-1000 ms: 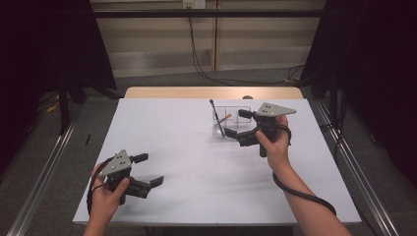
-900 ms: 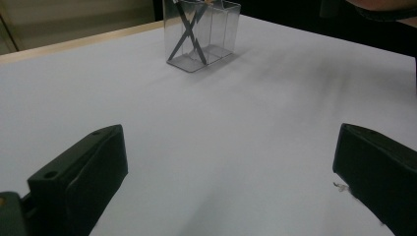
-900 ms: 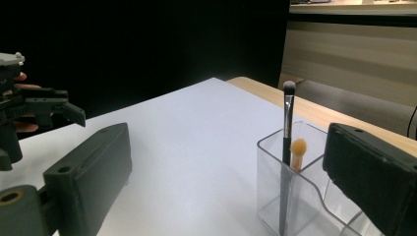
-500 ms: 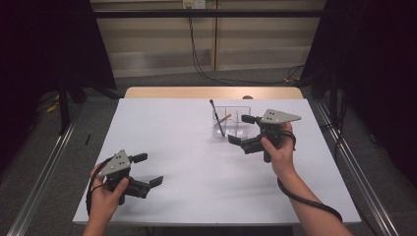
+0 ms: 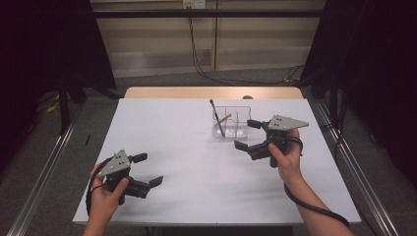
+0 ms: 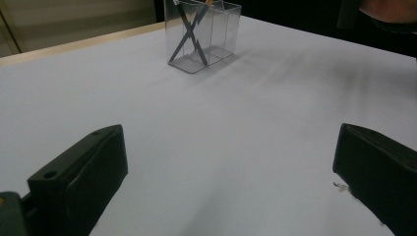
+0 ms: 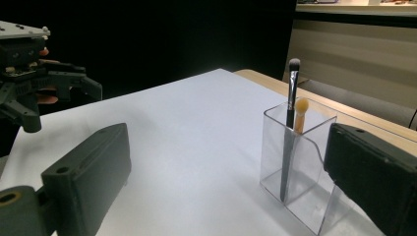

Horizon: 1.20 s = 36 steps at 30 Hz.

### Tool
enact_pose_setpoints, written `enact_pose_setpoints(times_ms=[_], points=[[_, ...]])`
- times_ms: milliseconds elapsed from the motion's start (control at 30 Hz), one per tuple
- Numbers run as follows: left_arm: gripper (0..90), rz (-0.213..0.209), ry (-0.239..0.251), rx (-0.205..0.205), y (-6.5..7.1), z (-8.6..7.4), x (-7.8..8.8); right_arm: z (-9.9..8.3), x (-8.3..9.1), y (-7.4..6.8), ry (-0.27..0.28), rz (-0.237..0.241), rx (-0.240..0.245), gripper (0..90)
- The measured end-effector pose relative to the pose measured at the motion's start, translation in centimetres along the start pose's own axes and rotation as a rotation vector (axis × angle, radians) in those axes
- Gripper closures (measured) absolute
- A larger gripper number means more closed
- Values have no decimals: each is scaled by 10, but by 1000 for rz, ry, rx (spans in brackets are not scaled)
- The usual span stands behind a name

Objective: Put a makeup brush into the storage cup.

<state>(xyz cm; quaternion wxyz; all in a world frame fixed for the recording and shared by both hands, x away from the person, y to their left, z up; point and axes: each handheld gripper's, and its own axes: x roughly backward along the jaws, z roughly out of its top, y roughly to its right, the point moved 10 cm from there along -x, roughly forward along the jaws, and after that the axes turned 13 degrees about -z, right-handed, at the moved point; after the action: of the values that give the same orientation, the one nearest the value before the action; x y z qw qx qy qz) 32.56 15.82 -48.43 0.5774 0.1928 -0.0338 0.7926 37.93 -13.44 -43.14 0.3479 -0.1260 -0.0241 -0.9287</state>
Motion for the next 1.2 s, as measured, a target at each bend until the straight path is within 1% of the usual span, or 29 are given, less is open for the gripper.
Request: enact_pose_setpoints(times_ms=[33,200,367,500,833,900,1000,1200], points=[[0,1,7,2,0,0,0,0,1,0,4,-1,4,36],[0,2,8,4,0,1,0,-4,7,3,5,-6,0,36],[0,1,2,0,0,0,0,-8,11,5,1,-7,-2,36],[0,2,3,0,0,0,0,-11,15,5,-4,-10,13,36],[0,0,7,1,0,1,0,-18,22,7,-11,-12,11,36],[0,2,6,-4,0,2,1,-19,24,8,-7,-12,11,36],[0,1,13,4,0,1,0,-20,27,9,-8,-13,12,36],[0,4,8,2,0,1,1,-23,35,12,-4,-22,3,36]])
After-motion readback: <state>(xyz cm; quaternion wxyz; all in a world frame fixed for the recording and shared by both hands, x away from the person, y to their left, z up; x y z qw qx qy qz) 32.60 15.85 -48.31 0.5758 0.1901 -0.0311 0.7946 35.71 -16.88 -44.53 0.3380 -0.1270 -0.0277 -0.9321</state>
